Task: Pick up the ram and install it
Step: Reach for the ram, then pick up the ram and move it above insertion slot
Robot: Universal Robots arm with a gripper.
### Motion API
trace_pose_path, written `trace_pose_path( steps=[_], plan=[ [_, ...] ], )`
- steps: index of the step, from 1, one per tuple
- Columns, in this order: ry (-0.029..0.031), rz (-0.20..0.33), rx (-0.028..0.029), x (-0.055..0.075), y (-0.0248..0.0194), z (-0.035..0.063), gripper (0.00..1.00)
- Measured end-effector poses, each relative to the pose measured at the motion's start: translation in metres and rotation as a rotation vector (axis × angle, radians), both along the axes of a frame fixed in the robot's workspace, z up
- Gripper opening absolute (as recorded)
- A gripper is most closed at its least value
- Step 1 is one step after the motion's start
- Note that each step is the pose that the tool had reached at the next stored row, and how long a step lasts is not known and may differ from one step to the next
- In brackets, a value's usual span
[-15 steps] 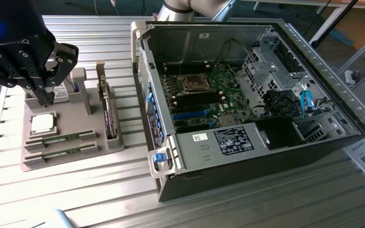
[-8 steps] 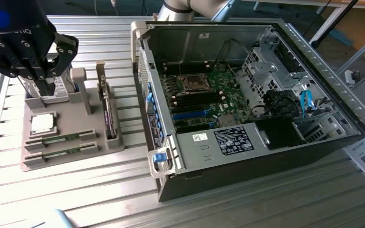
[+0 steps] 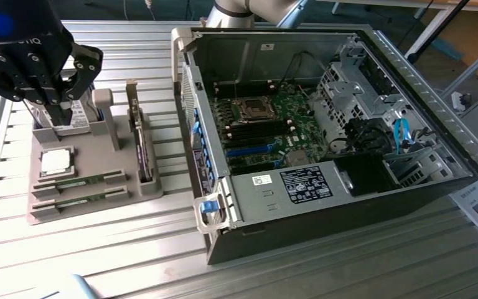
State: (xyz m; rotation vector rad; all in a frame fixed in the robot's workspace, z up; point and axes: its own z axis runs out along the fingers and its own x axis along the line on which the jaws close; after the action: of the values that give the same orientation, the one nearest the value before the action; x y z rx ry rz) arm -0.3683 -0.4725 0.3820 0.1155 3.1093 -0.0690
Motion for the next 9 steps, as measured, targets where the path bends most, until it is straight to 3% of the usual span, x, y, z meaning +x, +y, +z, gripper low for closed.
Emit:
trace_pose_path(
  steps=[5, 9],
  plan=[
    [0.0000, 0.001, 0.0000, 0.0000, 0.0000, 0.0000, 0.11],
    [-0.0001, 0.126, 0.0000, 0.0000, 0.0000, -0.0006, 0.11]
  ],
)
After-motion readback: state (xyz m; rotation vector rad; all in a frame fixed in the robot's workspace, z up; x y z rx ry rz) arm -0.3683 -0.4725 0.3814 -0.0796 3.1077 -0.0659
